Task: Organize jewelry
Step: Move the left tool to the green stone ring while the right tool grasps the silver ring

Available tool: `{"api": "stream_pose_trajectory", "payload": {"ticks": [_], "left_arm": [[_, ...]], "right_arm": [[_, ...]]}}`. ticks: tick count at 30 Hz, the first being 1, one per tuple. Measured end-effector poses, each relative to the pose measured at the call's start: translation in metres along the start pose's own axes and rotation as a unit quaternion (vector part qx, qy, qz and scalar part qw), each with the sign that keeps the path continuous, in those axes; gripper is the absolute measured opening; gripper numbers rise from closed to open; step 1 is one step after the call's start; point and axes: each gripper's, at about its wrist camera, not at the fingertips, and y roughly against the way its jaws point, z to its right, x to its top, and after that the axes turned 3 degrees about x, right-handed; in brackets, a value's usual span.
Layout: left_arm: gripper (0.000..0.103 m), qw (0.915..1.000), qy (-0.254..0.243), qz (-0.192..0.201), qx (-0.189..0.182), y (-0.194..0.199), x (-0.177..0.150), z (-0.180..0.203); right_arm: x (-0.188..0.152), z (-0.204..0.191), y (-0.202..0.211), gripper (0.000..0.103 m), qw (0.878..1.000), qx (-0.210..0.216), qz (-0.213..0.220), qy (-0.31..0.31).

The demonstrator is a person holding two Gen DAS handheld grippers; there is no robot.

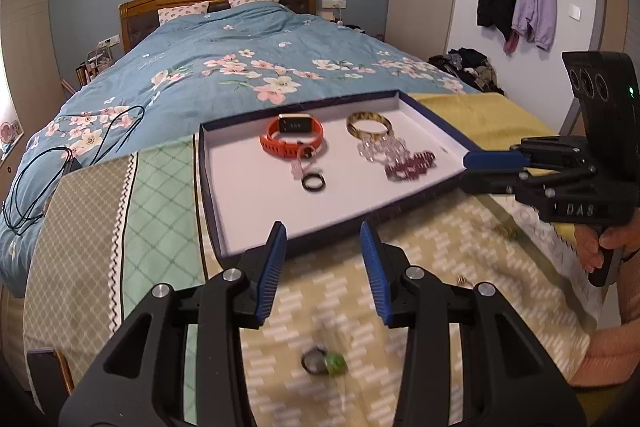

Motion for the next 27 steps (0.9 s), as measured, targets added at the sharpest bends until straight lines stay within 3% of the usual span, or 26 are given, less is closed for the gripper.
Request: {"api": "stream_pose_trajectory", "payload": {"ticks": [12, 20, 27], "left_arm": [[0.041, 0.9996, -0.016, -0.012, -0.019, 0.014, -0.038, 0.022], [0.041, 0.9987, -0.024, -0.029, -0.036, 0.009, -0.046, 0.034], [0.04, 0.9979, -0.03, -0.039, -0.042, -0.001, -0.046, 0.041]], "right_arm": [[-0.049, -0.03, -0.006, 0.029, 0.998, 0.021, -0.053, 0.007], [-0.051, -0.041, -0.015, 0.026, 0.998, 0.021, -0.063, 0.007], [-0.049, -0.037, -0.018, 0.015, 0.998, 0.013, -0.066, -0.003]]}}
